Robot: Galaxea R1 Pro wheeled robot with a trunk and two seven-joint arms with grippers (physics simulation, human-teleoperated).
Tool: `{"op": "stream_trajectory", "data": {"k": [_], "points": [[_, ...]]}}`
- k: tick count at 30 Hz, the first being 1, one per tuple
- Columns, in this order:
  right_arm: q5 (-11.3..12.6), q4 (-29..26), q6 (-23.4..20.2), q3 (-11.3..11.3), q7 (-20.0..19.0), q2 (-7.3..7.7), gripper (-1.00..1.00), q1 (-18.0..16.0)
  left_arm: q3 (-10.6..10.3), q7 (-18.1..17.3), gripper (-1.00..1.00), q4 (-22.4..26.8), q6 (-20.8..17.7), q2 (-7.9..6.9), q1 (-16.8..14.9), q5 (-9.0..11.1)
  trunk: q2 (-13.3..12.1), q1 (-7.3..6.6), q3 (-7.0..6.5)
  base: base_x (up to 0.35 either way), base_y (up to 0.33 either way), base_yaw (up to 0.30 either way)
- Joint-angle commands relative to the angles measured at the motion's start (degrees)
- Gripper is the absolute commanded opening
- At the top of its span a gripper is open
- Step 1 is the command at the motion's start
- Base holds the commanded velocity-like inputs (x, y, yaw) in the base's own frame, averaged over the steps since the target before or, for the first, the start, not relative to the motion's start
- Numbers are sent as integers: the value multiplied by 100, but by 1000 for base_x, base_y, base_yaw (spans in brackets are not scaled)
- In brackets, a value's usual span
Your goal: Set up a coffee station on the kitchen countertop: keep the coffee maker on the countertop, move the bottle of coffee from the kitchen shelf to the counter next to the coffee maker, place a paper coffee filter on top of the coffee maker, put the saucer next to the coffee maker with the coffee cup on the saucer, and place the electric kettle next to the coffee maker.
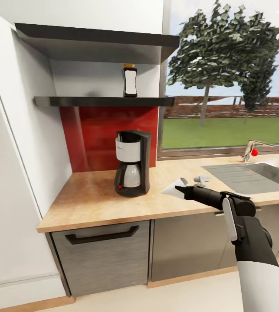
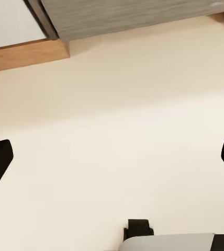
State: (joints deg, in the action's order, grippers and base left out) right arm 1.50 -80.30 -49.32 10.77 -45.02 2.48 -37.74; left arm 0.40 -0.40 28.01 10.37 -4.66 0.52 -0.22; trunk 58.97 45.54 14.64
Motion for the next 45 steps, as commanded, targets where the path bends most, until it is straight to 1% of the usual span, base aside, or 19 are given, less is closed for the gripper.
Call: {"op": "stream_trajectory", "data": {"k": [1,5,15,31,37,45], "points": [[25,-3,-51,6,-6,-2,-100,-6,4,-4,100,4,9,0,1,-3,5,1,6,0,310,-4],[27,3,-50,5,-6,-2,-100,-6,4,-4,100,3,9,0,1,-4,5,1,6,0,241,-148],[28,6,-51,6,-6,-2,-100,-6,4,-4,100,3,9,0,1,-4,5,1,6,-19,75,-267],[31,6,-51,4,-6,-2,-100,-6,4,-4,100,10,9,0,1,-4,5,1,6,-140,252,-266],[29,6,-51,4,-6,-2,-100,-6,4,-4,100,11,9,0,1,-4,5,1,6,-113,218,-30],[26,-2,-37,2,-6,-2,-100,-6,4,-4,100,12,9,0,1,-4,5,1,6,-14,31,215]]}}
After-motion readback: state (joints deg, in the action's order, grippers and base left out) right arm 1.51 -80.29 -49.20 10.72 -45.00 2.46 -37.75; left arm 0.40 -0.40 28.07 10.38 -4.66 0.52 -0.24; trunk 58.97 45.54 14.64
